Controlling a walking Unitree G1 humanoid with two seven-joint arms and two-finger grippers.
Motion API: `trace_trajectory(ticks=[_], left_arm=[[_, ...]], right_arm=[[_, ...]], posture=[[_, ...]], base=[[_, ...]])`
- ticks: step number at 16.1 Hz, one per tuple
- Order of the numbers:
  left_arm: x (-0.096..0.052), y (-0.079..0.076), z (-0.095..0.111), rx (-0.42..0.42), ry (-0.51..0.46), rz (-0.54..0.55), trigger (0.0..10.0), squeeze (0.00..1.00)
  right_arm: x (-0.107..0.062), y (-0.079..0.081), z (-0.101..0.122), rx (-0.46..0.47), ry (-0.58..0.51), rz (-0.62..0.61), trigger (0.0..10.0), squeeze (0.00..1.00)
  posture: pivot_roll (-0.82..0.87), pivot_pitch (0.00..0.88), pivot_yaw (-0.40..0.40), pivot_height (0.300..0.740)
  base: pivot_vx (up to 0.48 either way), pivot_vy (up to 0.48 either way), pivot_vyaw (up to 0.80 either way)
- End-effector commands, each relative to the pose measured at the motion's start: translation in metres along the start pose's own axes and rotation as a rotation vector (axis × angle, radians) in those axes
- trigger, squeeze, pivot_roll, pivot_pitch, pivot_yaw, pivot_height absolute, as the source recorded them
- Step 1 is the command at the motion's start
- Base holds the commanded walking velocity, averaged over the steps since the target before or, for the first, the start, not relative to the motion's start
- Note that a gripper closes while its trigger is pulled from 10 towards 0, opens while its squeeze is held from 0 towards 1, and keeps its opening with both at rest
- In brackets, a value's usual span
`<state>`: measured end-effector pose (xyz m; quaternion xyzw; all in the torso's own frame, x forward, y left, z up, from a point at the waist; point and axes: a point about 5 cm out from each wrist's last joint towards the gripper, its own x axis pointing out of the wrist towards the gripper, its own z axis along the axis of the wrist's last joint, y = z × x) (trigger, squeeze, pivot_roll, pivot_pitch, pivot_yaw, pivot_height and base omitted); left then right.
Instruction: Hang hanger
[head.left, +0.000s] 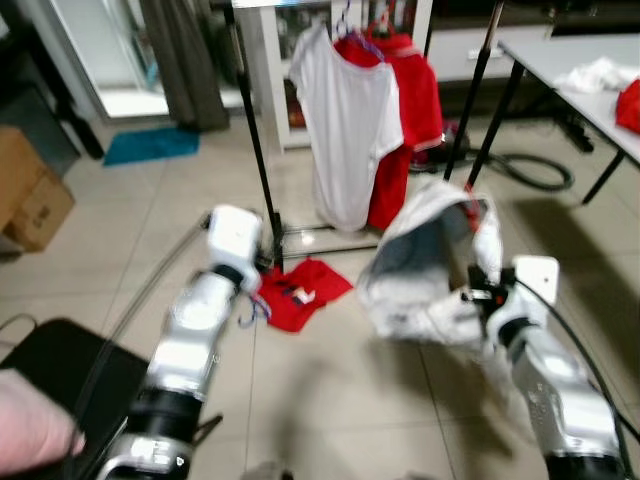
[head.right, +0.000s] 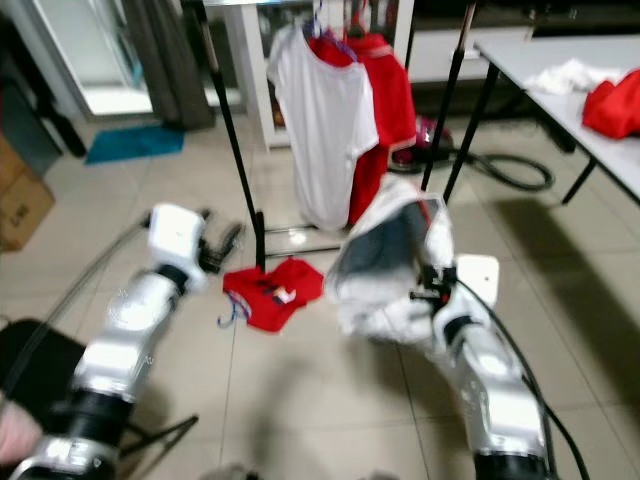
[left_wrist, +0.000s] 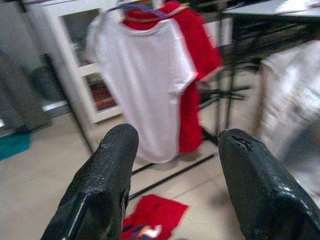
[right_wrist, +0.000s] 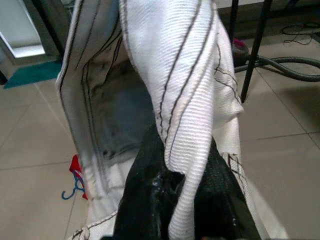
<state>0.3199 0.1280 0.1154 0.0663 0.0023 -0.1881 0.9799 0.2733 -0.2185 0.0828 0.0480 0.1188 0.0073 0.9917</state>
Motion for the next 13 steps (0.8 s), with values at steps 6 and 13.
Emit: trace_trajectory(ticks=[6,13], left_arm=[[-0.001,0.004,0.002,-0.003,-0.018,0.007,10.0,0.00],[-0.001,0.002,0.002,-0.018,-0.021,0.005,10.0,0.00]], right_arm=[[0.008,0.008,0.029,0.026,-0.113,0.032,10.0,0.00],[0.010,0.008,0.038,0.014,-0.133,0.044,10.0,0.00]], posture=[[-0.10,0.000,0.057,0.740],[-0.10,0.000,0.056,0.740]], base=[[0.323,0.000,0.00],[0.477,0.000,0.00]])
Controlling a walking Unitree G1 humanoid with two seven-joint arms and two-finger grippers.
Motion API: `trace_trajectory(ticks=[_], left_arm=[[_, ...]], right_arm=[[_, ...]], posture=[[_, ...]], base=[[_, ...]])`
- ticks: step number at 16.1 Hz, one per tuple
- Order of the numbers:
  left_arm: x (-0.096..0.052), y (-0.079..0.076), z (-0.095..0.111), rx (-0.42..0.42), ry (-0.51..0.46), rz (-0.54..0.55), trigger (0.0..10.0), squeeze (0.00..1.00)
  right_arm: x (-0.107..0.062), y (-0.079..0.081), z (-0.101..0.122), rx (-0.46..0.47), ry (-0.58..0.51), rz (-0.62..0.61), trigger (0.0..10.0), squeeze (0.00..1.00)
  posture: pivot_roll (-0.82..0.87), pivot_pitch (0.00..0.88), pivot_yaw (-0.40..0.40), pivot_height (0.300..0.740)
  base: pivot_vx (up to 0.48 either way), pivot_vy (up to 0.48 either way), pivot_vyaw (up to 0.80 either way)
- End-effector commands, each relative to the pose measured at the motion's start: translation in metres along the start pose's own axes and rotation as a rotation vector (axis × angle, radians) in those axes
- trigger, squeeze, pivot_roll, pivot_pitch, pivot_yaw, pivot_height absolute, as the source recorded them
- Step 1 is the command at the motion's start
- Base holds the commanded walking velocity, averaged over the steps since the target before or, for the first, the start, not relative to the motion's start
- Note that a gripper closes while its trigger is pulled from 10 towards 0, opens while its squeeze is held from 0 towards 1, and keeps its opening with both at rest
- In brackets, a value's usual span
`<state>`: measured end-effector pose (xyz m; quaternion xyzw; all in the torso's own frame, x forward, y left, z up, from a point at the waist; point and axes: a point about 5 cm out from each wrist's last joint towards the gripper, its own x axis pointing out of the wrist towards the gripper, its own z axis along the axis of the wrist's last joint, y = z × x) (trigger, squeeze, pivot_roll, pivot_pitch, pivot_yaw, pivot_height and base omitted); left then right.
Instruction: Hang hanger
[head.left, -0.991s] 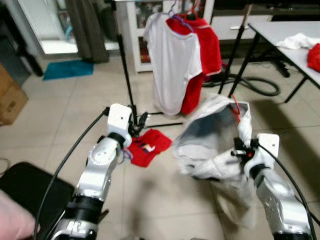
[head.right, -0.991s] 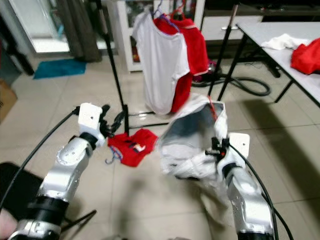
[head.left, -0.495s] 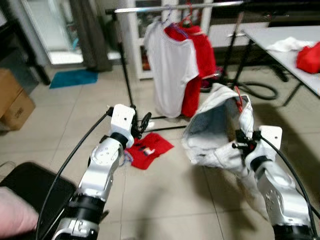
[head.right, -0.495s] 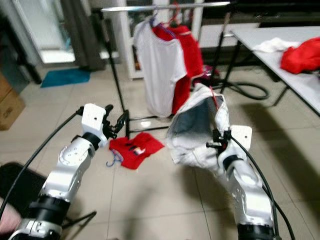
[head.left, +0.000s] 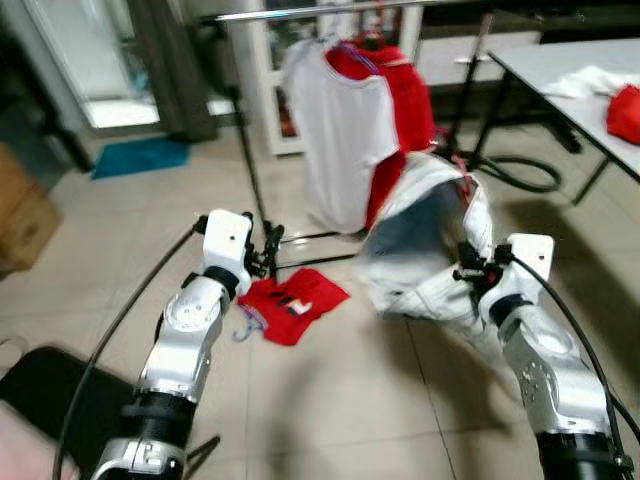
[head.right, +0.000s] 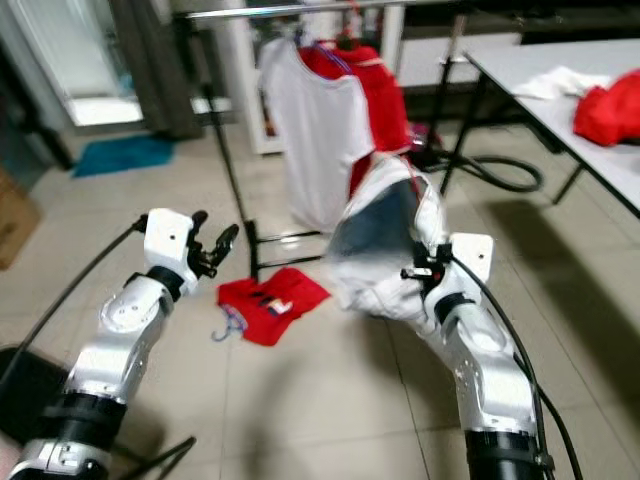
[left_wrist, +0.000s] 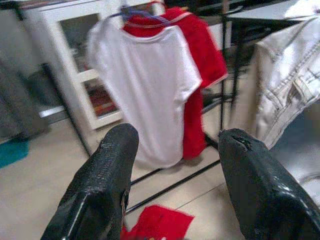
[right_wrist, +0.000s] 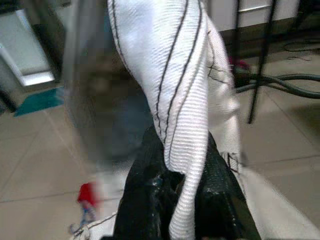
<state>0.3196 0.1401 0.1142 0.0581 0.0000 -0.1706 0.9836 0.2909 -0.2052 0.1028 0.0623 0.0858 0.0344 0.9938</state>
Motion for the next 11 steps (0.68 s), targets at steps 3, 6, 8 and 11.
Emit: trace_trajectory(ticks=[3,6,8,11], left_arm=[[0.0029,-0.0094,0.0042,-0.005,-0.014,-0.035,10.0,0.00],[0.0022,-0.0093,0.0038,-0.004,-0.012,-0.036,10.0,0.00],[0.0019,-0.0095,0.0038,0.000,-0.012,-0.039,10.0,0.00],[0.0012,-0.0095,0.0038,0.004,-0.010,-0.044,10.0,0.00]], right_arm=[[-0.0017,-0.0075,0.0172,-0.009,-0.074,-0.021,10.0,0.00],[-0.0007,-0.0092,0.0170,-0.005,-0.067,-0.036,10.0,0.00],[0.0003,-0.0115,0.0177,0.014,-0.066,-0.049,10.0,0.00],[0.0006,-0.0123,0.0180,0.004,-0.066,-0.050,10.0,0.00]], posture=[[-0.10,0.000,0.054,0.740],[-0.10,0.000,0.052,0.740],[-0.10,0.000,0.051,0.740],[-0.10,0.000,0.051,0.740]], base=[[0.480,0.000,0.00],[0.480,0.000,0.00],[0.480,0.000,-0.80],[0.480,0.000,-0.80]])
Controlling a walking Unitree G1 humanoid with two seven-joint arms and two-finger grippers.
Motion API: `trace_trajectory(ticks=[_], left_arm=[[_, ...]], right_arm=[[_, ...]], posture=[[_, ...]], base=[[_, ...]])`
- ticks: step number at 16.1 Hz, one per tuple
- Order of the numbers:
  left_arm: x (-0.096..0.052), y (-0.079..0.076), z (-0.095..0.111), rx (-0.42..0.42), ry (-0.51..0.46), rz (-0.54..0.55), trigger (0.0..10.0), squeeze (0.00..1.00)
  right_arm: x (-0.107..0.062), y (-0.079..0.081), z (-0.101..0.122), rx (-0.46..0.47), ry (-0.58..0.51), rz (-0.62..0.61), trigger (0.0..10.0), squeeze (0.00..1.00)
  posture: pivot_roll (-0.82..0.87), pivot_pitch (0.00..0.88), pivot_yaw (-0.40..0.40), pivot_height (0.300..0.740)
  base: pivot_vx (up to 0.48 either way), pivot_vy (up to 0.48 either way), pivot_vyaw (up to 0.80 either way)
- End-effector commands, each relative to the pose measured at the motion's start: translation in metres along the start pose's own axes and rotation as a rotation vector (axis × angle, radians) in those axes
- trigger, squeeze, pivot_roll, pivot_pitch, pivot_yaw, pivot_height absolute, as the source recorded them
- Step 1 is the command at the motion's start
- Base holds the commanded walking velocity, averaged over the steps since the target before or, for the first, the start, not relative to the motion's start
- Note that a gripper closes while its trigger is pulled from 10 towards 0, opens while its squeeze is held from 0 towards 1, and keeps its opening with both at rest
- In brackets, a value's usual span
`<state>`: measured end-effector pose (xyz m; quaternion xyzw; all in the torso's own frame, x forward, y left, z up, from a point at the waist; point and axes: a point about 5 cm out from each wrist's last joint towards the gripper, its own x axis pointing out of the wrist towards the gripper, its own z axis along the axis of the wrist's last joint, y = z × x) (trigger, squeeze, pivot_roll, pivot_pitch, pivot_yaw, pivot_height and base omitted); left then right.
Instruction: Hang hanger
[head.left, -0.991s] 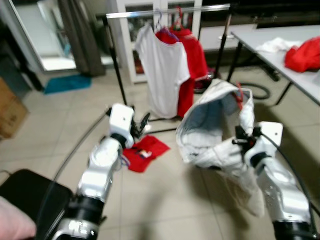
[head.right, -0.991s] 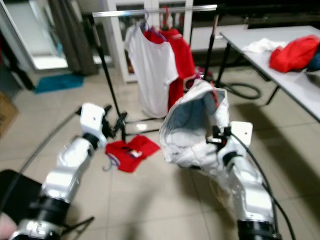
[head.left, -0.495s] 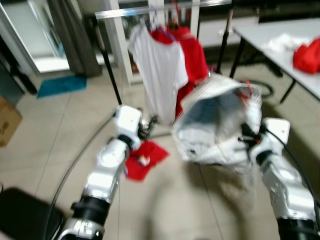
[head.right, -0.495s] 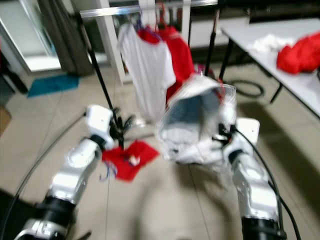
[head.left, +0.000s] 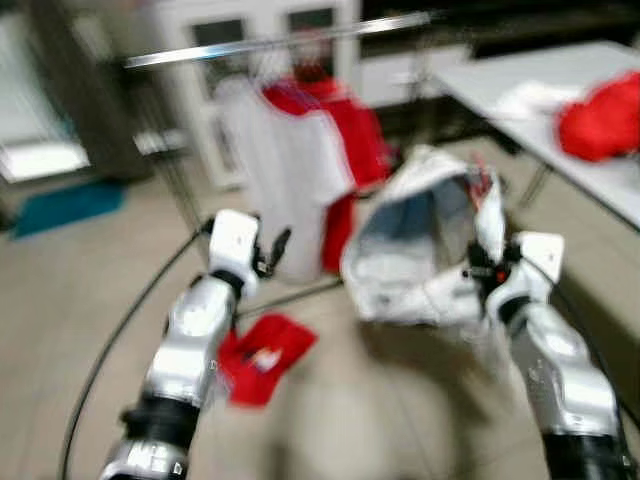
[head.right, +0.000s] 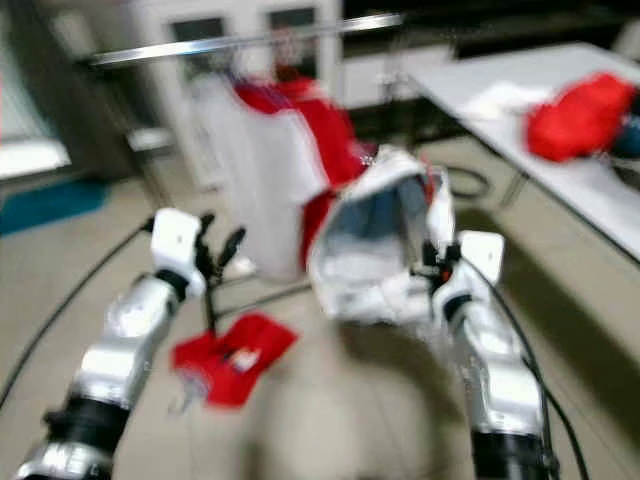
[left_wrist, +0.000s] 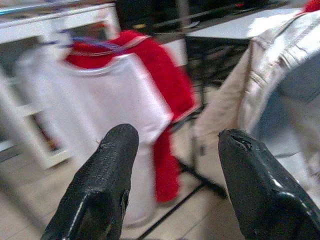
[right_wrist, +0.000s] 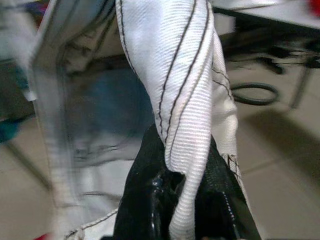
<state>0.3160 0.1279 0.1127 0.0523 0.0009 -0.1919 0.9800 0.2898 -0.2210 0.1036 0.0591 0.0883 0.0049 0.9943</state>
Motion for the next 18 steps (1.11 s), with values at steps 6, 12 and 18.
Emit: trace_trajectory(ticks=[6,12,18], left_arm=[[0.0010,0.0033,0.0040,0.023,-0.004,-0.010,10.0,0.00],[0.0027,0.0023,0.0036,0.028,-0.002,-0.021,10.0,0.00],[0.0039,0.0021,0.0034,0.034,-0.003,-0.021,10.0,0.00]], right_arm=[[0.0032,0.0021,0.0172,-0.011,-0.073,0.011,10.0,0.00],[0.0034,-0.0006,0.0190,-0.024,-0.070,0.033,10.0,0.00],[0.0053,0.0064,0.0189,-0.067,-0.046,0.118,10.0,0.00]], posture=[[-0.10,0.000,0.058,0.740],[-0.10,0.000,0.063,0.740],[-0.10,0.000,0.057,0.740]], base=[[0.476,0.000,0.00],[0.472,0.000,0.00],[0.466,0.000,0.00]])
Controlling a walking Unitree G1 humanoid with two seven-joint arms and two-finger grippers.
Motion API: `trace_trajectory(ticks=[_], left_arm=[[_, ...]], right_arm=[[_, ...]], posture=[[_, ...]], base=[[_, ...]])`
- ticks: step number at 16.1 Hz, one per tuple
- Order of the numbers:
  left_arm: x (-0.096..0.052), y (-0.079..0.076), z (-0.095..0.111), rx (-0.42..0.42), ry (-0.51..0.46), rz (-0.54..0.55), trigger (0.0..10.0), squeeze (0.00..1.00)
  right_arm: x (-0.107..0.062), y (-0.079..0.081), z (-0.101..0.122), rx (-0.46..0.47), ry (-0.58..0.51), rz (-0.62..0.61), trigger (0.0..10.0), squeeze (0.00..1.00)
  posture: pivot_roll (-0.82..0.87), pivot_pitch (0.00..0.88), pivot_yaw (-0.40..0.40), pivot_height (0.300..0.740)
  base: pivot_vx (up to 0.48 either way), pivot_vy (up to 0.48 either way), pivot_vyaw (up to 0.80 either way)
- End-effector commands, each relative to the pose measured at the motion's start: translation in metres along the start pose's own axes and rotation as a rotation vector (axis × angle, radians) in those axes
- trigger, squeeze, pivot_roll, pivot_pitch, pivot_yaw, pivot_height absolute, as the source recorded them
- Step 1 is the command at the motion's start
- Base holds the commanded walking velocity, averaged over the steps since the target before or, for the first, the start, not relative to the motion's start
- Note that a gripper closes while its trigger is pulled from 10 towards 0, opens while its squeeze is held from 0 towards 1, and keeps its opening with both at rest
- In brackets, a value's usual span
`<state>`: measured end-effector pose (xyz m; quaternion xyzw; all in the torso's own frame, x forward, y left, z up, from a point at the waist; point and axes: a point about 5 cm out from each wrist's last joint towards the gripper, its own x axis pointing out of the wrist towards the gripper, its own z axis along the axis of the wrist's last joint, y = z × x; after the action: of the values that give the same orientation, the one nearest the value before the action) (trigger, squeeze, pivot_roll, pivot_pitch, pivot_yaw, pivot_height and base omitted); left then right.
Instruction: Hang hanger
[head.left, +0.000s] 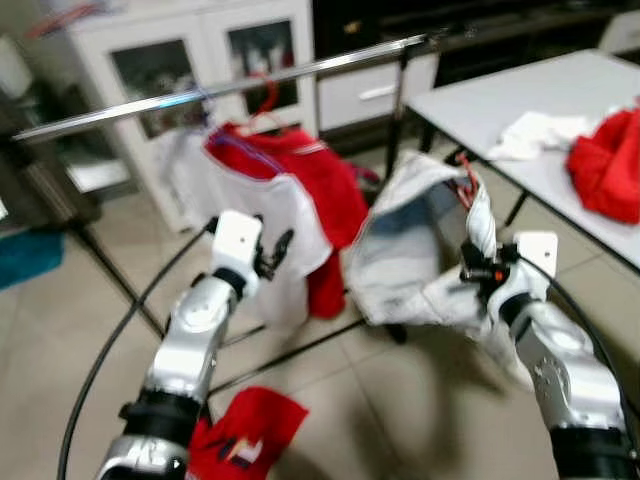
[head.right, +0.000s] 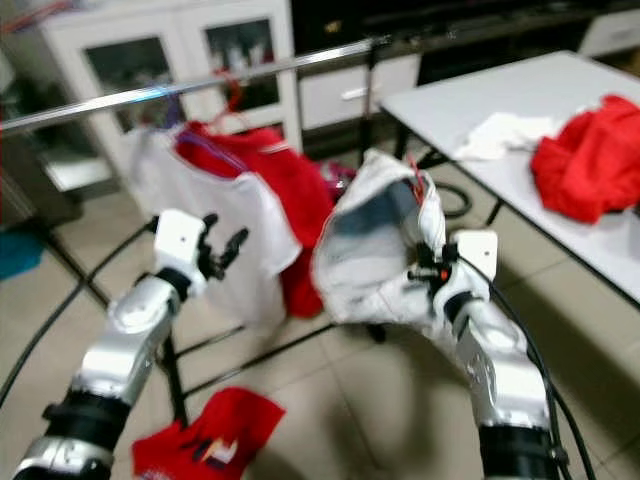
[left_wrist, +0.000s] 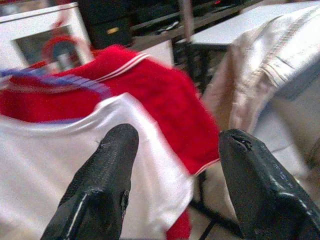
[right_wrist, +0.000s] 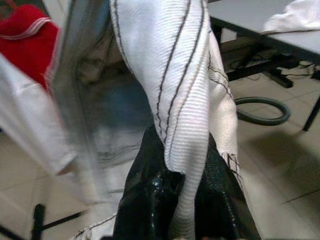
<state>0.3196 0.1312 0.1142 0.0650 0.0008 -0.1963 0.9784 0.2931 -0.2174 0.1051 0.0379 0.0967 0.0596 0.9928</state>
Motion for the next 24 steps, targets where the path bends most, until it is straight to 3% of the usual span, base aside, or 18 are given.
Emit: trace_trajectory(ticks=[1,9,12,16,18,24], left_arm=[[0.002,-0.003,0.002,0.010,-0.007,-0.013,10.0,0.00],[0.003,-0.006,0.000,0.016,-0.008,-0.030,10.0,0.00],[0.002,-0.008,0.000,0.027,-0.009,-0.042,10.0,0.00],[-0.002,-0.013,-0.001,0.033,-0.018,-0.082,10.0,0.00],[-0.004,-0.013,-0.001,0.038,-0.019,-0.082,10.0,0.00],[-0.006,-0.001,0.003,-0.091,-0.044,0.042,10.0,0.00]], right_arm=[[0.003,0.002,0.018,-0.029,-0.069,0.012,10.0,0.00],[0.004,-0.001,0.020,-0.087,-0.057,0.020,10.0,0.00],[0.004,-0.002,0.021,-0.021,-0.072,0.027,10.0,0.00],[0.002,0.000,0.023,-0.046,-0.063,0.127,10.0,0.00],[-0.001,0.005,0.026,-0.063,-0.054,0.251,10.0,0.00],[0.005,-0.001,0.023,-0.014,-0.064,0.139,10.0,0.00]], posture=[[-0.10,0.000,0.056,0.740],[-0.11,0.000,0.052,0.740],[-0.11,0.000,0.048,0.740],[-0.11,0.000,0.040,0.740],[-0.10,0.000,0.037,0.740],[-0.10,0.000,0.022,0.740]], base=[[0.465,0.000,0.00],[0.462,0.000,0.00],[0.458,0.000,0.00],[0.212,0.000,0.00],[0.000,0.000,0.00],[0.000,-0.129,0.13]])
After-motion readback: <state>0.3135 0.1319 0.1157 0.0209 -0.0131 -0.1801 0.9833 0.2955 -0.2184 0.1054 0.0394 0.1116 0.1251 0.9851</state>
